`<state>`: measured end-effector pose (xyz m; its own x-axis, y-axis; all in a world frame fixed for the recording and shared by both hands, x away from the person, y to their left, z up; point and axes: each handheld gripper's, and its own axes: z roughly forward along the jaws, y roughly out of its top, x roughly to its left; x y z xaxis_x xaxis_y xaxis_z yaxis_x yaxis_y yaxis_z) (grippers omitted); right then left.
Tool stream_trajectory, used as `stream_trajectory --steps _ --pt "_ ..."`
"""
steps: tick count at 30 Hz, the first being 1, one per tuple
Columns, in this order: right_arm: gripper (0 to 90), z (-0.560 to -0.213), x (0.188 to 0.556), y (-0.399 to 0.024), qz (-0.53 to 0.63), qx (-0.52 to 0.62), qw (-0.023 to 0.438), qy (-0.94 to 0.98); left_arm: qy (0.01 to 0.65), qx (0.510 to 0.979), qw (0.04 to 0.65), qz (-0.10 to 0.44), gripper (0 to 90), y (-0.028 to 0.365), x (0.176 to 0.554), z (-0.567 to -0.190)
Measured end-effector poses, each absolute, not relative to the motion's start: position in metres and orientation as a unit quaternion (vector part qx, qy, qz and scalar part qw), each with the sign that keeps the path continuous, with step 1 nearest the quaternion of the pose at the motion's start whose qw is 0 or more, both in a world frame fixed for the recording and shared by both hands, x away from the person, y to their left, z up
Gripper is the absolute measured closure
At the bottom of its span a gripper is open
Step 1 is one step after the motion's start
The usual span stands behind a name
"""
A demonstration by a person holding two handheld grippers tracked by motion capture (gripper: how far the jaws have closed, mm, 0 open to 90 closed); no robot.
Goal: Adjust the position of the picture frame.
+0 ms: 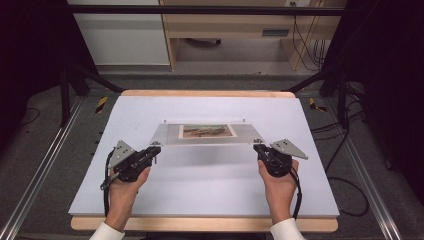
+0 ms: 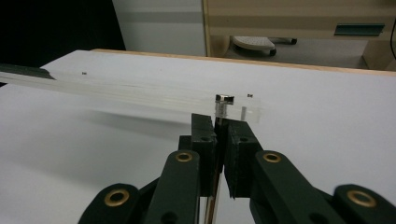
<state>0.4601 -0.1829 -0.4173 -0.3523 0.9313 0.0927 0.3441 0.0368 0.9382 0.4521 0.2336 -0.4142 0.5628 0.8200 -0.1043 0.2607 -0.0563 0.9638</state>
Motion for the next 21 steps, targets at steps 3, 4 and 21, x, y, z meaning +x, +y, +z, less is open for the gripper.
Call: stream_trajectory --steps 3,4,21 --pt "83.4 -0.419 0.459 -0.18 0.491 0.487 0.299 0.657 0.399 0.682 0.561 0.247 82.8 0.235 0.456 -0.416" --pt "83.3 -0.42 0.46 -0.179 0.489 0.488 0.3 0.658 0.399 0.683 0.56 0.248 82.7 0.236 0.457 -0.417" --pt "83.2 -0.428 0.453 -0.162 0.476 0.496 0.296 0.663 0.42 0.692 0.539 0.232 83.4 0.249 0.463 -0.432"
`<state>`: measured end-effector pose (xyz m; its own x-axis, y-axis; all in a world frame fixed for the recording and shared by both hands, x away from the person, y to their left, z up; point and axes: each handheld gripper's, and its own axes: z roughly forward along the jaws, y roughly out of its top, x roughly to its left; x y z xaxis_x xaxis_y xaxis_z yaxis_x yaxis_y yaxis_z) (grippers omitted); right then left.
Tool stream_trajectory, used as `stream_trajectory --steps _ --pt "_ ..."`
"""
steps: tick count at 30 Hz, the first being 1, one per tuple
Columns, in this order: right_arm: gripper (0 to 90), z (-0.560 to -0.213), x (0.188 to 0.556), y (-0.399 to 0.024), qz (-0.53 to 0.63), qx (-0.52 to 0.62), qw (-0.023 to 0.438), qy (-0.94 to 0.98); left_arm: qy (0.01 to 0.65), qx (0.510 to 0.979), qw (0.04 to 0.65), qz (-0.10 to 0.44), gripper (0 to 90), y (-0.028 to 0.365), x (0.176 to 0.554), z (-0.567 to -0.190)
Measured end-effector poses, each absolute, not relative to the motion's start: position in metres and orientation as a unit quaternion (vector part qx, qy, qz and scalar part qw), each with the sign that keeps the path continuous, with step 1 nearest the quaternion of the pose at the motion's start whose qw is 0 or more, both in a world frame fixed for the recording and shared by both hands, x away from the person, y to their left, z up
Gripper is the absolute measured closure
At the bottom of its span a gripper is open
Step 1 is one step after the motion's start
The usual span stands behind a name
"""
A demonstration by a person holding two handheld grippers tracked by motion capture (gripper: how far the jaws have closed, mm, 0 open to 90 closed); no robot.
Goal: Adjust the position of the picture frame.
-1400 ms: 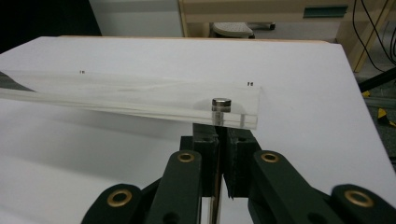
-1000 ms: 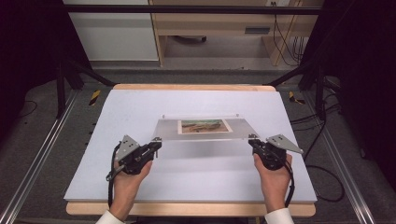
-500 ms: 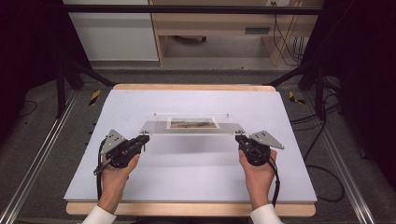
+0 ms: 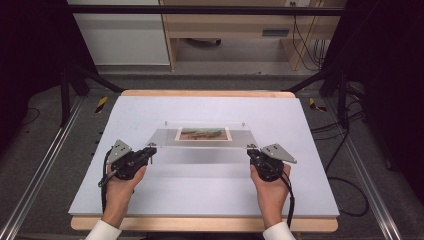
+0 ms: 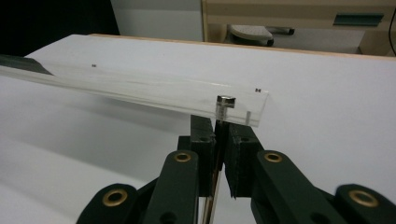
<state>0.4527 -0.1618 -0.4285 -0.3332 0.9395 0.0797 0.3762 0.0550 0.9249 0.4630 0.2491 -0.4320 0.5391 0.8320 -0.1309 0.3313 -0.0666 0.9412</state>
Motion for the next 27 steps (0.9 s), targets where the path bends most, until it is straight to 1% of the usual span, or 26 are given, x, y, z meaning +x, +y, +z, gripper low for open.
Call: stream_trajectory --steps 10,23,27 --pt "83.9 -0.439 0.447 -0.162 0.473 0.501 0.278 0.669 0.435 0.705 0.51 0.23 83.8 0.246 0.456 -0.441" --pt "84.4 -0.452 0.444 -0.163 0.458 0.5 0.271 0.684 0.439 0.726 0.48 0.221 84.1 0.243 0.453 -0.452" --pt "84.4 -0.457 0.442 -0.162 0.45 0.501 0.266 0.69 0.443 0.726 0.477 0.22 84.1 0.244 0.453 -0.457"
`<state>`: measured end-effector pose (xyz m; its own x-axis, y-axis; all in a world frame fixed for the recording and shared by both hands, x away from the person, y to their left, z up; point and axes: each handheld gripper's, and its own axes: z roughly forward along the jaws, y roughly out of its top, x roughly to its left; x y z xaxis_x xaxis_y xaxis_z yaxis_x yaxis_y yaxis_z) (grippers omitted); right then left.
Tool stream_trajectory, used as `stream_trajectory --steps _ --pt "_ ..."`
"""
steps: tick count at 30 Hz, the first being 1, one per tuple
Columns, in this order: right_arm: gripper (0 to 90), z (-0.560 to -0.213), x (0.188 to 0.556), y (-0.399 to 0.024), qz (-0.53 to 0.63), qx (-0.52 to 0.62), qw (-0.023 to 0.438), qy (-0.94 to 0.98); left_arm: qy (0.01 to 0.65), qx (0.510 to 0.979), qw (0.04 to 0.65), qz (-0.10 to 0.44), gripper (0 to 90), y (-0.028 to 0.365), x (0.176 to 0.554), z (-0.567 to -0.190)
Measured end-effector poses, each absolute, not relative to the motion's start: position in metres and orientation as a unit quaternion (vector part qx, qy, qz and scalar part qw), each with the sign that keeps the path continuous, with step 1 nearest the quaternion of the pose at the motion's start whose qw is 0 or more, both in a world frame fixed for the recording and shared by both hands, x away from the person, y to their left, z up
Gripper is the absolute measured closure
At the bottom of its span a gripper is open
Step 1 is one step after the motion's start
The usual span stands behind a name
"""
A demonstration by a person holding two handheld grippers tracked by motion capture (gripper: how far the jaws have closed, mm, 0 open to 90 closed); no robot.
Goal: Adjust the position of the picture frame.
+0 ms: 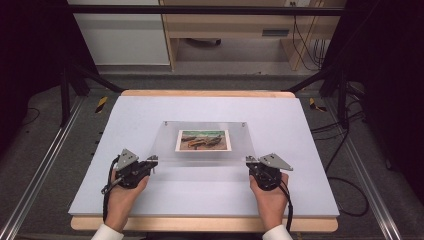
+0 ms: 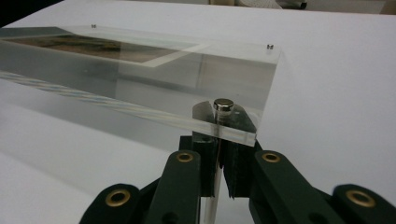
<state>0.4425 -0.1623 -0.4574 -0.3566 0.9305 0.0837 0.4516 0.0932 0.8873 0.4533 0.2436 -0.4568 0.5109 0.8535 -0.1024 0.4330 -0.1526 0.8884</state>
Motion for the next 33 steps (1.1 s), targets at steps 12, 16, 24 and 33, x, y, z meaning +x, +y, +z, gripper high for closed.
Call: stream_trajectory --steps 12,16,24,33 --pt "84.7 -0.469 0.443 -0.16 0.433 0.508 0.26 0.698 0.447 0.737 0.459 0.215 84.1 0.24 0.455 -0.467" --pt "84.7 -0.47 0.443 -0.161 0.43 0.509 0.261 0.698 0.447 0.739 0.458 0.212 84.1 0.24 0.455 -0.468" --pt "84.9 -0.473 0.443 -0.161 0.426 0.514 0.257 0.699 0.449 0.743 0.45 0.208 84.1 0.238 0.455 -0.473" --pt "84.8 -0.476 0.444 -0.162 0.421 0.519 0.254 0.699 0.45 0.746 0.445 0.208 84.0 0.235 0.455 -0.475"
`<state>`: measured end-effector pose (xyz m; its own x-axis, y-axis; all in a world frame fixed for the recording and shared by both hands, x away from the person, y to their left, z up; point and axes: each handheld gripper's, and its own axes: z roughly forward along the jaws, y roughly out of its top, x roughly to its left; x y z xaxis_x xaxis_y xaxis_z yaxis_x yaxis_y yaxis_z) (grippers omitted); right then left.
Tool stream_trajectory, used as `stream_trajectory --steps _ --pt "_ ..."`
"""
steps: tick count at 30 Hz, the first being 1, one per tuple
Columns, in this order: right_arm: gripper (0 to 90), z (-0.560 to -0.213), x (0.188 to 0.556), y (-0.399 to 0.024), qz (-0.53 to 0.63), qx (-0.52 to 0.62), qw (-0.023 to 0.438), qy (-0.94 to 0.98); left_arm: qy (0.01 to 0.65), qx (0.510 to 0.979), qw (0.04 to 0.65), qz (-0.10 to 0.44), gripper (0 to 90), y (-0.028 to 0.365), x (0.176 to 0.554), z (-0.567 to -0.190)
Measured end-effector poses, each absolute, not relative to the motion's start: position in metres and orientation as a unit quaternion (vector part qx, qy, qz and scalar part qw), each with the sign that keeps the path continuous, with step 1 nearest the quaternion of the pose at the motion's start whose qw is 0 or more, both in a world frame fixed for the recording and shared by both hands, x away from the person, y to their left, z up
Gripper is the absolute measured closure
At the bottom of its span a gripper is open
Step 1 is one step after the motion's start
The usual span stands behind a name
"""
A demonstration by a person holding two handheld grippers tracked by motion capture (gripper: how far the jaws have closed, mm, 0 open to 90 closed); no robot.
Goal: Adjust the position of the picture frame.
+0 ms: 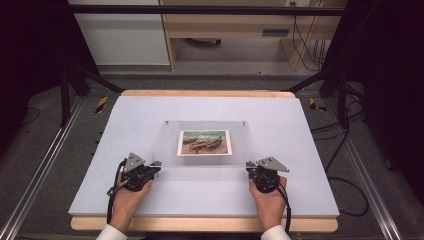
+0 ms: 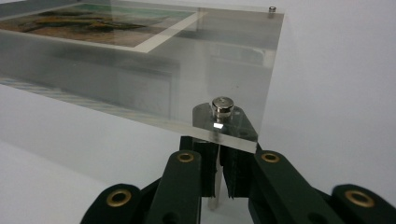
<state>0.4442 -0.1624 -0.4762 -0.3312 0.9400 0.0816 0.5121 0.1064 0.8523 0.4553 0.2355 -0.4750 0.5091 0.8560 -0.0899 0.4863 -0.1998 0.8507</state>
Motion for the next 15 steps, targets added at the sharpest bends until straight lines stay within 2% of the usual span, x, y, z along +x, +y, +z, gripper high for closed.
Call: stream_trajectory --steps 15 --pt "82.0 -0.4769 0.444 -0.1626 0.42 0.515 0.25 0.704 0.448 0.75 0.445 0.2 83.9 0.2369 0.4573 -0.4742"
